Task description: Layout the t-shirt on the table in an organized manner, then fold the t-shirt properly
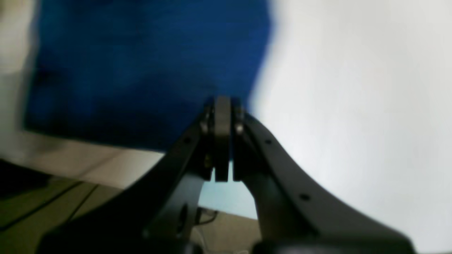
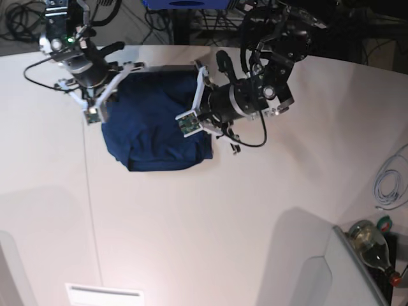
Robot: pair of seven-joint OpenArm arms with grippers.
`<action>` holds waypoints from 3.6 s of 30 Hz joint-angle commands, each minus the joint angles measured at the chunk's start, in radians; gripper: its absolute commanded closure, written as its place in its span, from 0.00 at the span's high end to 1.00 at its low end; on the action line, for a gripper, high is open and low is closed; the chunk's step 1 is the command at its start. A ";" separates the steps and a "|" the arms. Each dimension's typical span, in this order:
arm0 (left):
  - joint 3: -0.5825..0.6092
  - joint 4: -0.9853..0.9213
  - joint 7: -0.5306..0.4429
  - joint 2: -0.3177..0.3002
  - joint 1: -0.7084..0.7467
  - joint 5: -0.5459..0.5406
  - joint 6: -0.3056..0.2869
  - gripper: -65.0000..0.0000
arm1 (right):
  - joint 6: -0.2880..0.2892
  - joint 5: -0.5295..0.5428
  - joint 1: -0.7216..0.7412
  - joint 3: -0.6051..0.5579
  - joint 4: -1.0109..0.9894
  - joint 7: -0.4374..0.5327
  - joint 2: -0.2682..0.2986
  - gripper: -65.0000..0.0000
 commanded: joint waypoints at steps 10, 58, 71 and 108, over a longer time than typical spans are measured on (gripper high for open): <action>-0.009 -0.166 -0.032 -0.025 0.043 -0.062 0.006 0.00 | 0.009 0.003 0.032 -0.023 -0.165 0.089 0.007 0.01; -0.118 -0.403 -0.431 -0.343 0.638 0.073 0.044 0.00 | 0.115 0.003 -0.313 0.138 -0.482 0.009 0.004 0.02; 0.268 -1.407 -0.715 -0.065 0.216 -0.131 0.280 0.00 | 0.109 0.001 0.163 0.130 -1.667 0.821 0.075 0.02; 0.268 -1.623 -0.824 0.022 -0.038 -0.146 0.283 0.00 | 0.107 0.001 0.373 0.129 -1.679 0.901 0.103 0.02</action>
